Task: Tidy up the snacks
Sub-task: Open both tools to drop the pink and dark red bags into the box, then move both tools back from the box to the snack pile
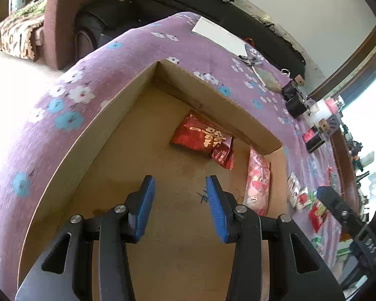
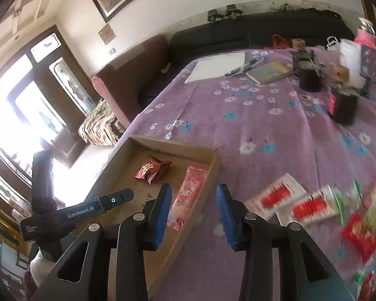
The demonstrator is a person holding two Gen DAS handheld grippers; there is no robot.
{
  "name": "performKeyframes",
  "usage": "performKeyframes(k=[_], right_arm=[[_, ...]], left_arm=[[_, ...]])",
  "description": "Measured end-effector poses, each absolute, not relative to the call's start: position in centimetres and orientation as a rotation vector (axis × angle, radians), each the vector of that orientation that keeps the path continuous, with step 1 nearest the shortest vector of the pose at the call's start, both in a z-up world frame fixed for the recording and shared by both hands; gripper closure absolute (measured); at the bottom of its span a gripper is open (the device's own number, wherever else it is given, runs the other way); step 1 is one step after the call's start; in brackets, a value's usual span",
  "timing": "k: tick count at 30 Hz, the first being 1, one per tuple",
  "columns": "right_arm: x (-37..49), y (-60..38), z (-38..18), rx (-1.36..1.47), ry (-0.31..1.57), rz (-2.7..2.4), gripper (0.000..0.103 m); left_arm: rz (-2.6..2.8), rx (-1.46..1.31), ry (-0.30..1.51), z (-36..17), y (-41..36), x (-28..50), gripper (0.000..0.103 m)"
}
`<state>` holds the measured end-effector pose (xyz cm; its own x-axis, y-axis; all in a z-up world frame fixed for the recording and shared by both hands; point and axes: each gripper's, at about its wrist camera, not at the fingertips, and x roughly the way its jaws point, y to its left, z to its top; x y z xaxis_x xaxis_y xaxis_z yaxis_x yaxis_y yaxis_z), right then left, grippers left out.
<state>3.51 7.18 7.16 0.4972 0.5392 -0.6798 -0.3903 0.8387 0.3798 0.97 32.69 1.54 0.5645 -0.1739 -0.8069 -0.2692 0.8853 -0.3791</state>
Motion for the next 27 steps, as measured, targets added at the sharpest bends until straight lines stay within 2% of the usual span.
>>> performKeyframes(k=[2, 4, 9, 18, 21, 23, 25, 27], right_arm=[[2.9, 6.3, 7.3, 0.199, 0.883, 0.566, 0.063], [2.2, 5.4, 7.5, 0.207, 0.876, 0.568, 0.063], [0.7, 3.6, 7.8, 0.227, 0.862, 0.566, 0.062], [-1.8, 0.1, 8.0, 0.212, 0.827, 0.538, 0.059], [-2.6, -1.6, 7.9, 0.19, 0.81, 0.506, 0.052], [-2.9, -2.8, 7.5, 0.186, 0.807, 0.483, 0.051], [-3.1, -4.0, 7.1, 0.197, 0.812, 0.467, 0.051], [-3.3, -5.4, 6.6, 0.209, 0.816, 0.444, 0.051]], left_arm=[[0.084, -0.484, 0.977, 1.6, 32.3, 0.2, 0.062], [0.086, -0.486, 0.971, 1.6, 32.0, -0.4, 0.054], [0.081, -0.521, 0.949, 1.7, 32.1, -1.8, 0.043], [0.089, -0.563, 0.868, 4.5, 32.5, -4.2, 0.043], [0.082, -0.497, 0.837, 6.6, 31.0, -5.4, 0.043], [0.067, -0.44, 0.817, 8.0, 29.4, -6.3, 0.041], [0.035, -0.416, 0.807, 8.8, 28.1, -6.9, 0.034], [0.001, -0.398, 0.814, 9.3, 26.6, -7.1, 0.034]])
